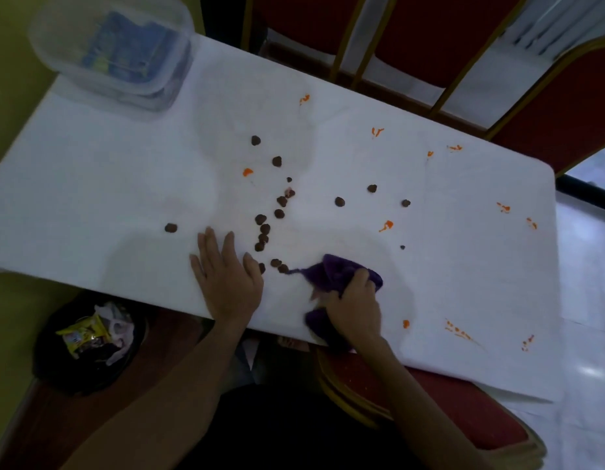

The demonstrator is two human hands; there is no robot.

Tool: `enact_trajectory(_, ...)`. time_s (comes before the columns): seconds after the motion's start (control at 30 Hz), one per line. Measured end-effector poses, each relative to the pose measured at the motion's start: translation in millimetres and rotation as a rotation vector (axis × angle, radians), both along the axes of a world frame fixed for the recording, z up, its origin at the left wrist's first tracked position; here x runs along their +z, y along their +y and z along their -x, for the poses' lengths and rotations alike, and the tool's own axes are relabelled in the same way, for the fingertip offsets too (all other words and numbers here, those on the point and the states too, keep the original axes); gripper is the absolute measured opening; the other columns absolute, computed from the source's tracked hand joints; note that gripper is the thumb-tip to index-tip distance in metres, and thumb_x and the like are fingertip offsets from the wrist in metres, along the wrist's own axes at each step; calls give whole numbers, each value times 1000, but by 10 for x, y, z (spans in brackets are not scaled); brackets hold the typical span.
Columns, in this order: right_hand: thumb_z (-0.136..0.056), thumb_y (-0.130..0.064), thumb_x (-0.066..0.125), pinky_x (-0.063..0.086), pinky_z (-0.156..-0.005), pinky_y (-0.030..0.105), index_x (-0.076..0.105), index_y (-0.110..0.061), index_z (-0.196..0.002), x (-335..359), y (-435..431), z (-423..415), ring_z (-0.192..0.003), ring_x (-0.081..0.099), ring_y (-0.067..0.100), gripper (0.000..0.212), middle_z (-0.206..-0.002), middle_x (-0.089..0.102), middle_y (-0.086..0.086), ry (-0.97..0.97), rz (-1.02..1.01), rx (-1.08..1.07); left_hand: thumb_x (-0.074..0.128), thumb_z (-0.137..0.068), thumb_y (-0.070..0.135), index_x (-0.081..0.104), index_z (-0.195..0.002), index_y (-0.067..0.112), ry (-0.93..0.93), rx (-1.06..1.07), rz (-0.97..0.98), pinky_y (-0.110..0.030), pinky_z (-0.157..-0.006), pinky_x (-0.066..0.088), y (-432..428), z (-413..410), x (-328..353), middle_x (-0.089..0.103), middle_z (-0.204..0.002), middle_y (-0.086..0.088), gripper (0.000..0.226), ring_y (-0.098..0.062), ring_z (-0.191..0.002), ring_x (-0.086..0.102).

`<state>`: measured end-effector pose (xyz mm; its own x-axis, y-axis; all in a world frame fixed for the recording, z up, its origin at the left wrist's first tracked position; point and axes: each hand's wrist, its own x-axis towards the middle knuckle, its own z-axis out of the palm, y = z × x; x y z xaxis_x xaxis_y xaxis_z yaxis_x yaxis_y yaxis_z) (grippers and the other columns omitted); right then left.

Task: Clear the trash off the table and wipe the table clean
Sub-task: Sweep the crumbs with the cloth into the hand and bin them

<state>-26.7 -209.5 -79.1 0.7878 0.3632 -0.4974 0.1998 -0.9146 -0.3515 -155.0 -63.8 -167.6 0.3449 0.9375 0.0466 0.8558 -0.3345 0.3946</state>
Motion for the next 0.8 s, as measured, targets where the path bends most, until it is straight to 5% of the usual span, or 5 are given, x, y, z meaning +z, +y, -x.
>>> enact_trajectory(0.13,-93,-14,56,59,-71,33,36,-14,-123,-26,605,69,-87,63,20,36,-110,56,6,101,-219,-37,45,-97,33,39,-147,13,13,-1,-4,-52,-124,10,9,11,-10,22,-164,-16,54,-29,-154,12)
enact_trajectory(0.27,-94,-6,51,47,-56,16,38,-17,-117,172,755,-75,-81,62,16,28,-96,58,0,206,-415,-119,45,-98,35,42,-146,13,-2,-6,-33,-51,-124,12,19,19,-11,25,-163,-16,53,-29,-154,15)
enact_trajectory(0.4,-89,-7,50,56,-68,37,47,-24,-115,304,376,-477,-87,66,22,31,-99,64,2,202,-553,-383,46,-97,34,41,-146,14,0,9,4,-51,-124,12,10,1,25,24,-163,-15,53,-29,-154,13)
enact_trajectory(0.6,-85,11,43,51,-60,32,50,-29,-123,534,-404,-1057,-74,63,21,56,-101,68,8,209,-732,-722,47,-97,32,40,-146,14,3,13,15,-53,-124,11,7,-10,45,23,-163,-16,53,-29,-154,14)
enact_trajectory(0.8,-81,13,35,53,-68,32,62,-18,-106,516,-752,-1597,-80,63,20,48,-98,67,6,71,-751,-834,47,-96,32,37,-146,14,10,7,33,-53,-124,10,7,-17,66,21,-163,-16,54,-29,-154,11)
